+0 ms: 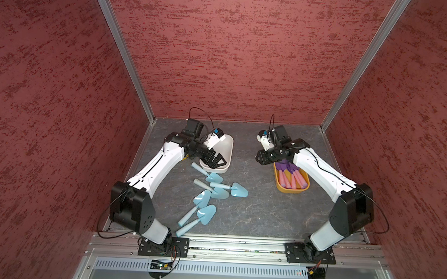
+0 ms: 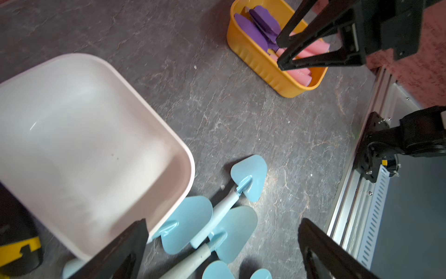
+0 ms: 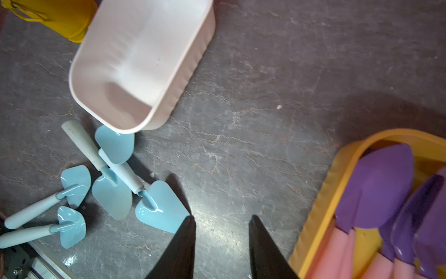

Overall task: Sort the small shovels by color and place them into the storage box
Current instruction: Pick up the shovel from the center of the board.

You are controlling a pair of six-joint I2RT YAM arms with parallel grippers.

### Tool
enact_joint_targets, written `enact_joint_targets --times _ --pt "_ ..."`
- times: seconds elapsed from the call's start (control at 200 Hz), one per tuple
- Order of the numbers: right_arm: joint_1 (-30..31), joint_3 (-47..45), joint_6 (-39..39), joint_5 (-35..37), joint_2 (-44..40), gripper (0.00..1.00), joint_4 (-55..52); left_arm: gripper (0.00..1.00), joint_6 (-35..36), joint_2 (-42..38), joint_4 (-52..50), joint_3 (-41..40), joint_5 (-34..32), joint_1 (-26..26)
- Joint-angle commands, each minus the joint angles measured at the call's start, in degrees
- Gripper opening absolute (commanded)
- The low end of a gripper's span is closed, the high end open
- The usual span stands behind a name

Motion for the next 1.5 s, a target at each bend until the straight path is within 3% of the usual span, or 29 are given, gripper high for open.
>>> enact_joint_targets --times 0.0,0.235,0.411,0.586,0.736,0.897,1.102,1.493 --pt "2.0 -1.3 3.8 -0.6 -1.7 0.4 7.6 1.0 5.0 -5.1 -5.1 -4.2 -5.4 0.2" --pt "4.3 -5.8 8.2 -2.6 -3.7 0.4 15.5 0.99 15.9 -15.2 -8.7 -13.4 -10.3 1.6" --pt "4.7 -7.8 10.3 -3.3 -4.4 0.4 18.1 0.91 15.1 -20.7 -12.9 -18.6 -10.4 1.3" --pt "4.9 -9.8 11.4 -3.6 -4.0 0.4 20.4 0.79 14.1 -22.8 -14.4 -25.4 -19.8 -2.8" --pt "5.2 -10.8 11.9 -3.6 -3.7 0.4 20.7 0.75 9.7 -22.8 -13.1 -31.4 -20.2 -3.5" --pt "5.5 -12.4 12.5 -3.4 -3.8 0.41 21.7 0.71 8.3 -23.0 -6.1 -38.0 -25.2 -5.6" --pt "5.7 -14.6 13.5 -2.3 -5.4 0.41 23.0 0.68 4.5 -22.8 -4.4 -41.2 -26.9 -9.6" --pt "6.0 -17.3 14.3 -1.4 -6.0 0.41 24.1 0.5 2.9 -19.7 -2.9 -42.2 -29.4 -16.2"
